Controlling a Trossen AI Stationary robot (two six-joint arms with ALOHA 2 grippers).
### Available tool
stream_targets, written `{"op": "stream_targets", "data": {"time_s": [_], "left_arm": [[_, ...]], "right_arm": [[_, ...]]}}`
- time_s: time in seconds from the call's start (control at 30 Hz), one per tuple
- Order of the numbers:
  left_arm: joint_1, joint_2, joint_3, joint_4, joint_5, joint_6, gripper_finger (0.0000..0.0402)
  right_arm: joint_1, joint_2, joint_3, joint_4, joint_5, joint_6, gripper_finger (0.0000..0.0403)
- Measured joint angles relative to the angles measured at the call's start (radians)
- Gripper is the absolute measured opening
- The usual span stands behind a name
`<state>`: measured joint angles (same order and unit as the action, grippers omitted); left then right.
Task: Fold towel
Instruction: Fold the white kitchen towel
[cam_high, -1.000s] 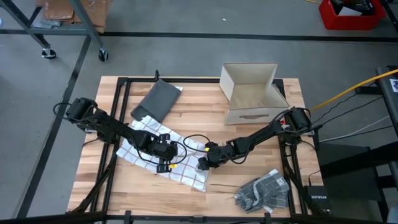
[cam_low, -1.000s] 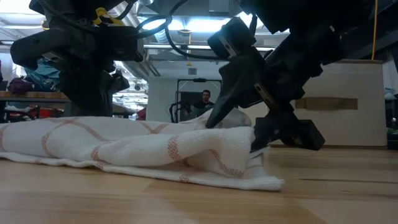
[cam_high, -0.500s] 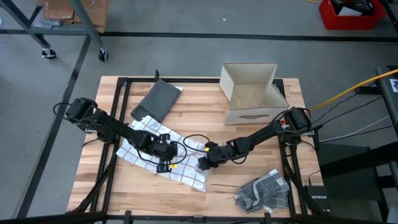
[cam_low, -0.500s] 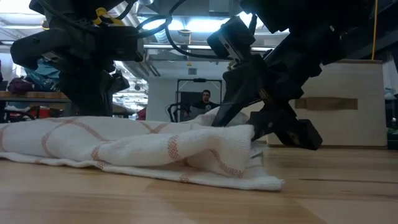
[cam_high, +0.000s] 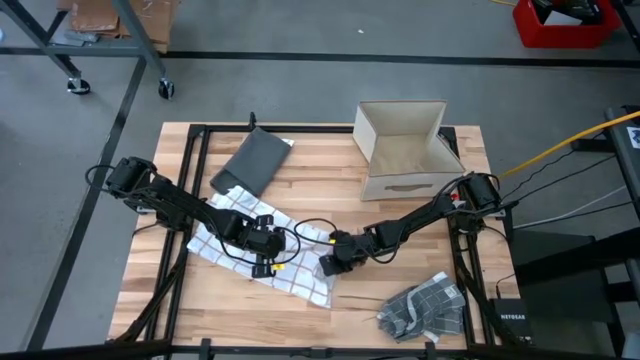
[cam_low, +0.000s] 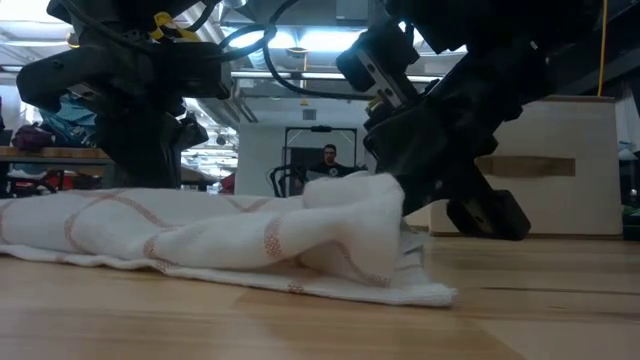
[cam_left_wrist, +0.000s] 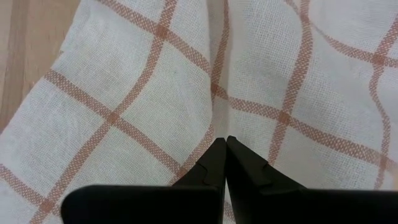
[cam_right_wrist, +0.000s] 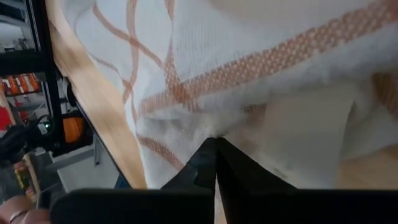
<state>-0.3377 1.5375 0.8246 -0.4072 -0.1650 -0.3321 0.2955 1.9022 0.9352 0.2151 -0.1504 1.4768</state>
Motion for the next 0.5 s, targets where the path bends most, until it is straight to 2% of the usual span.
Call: {"op": "stream_targets", "data": {"time_s": [0.5], "left_arm": [[0.000,0.000,0.000,0.000,0.000,0.000,0.0001]], "right_arm": [[0.028,0.000,0.000,-0.095,-0.154,0.092,0.0002]]}}
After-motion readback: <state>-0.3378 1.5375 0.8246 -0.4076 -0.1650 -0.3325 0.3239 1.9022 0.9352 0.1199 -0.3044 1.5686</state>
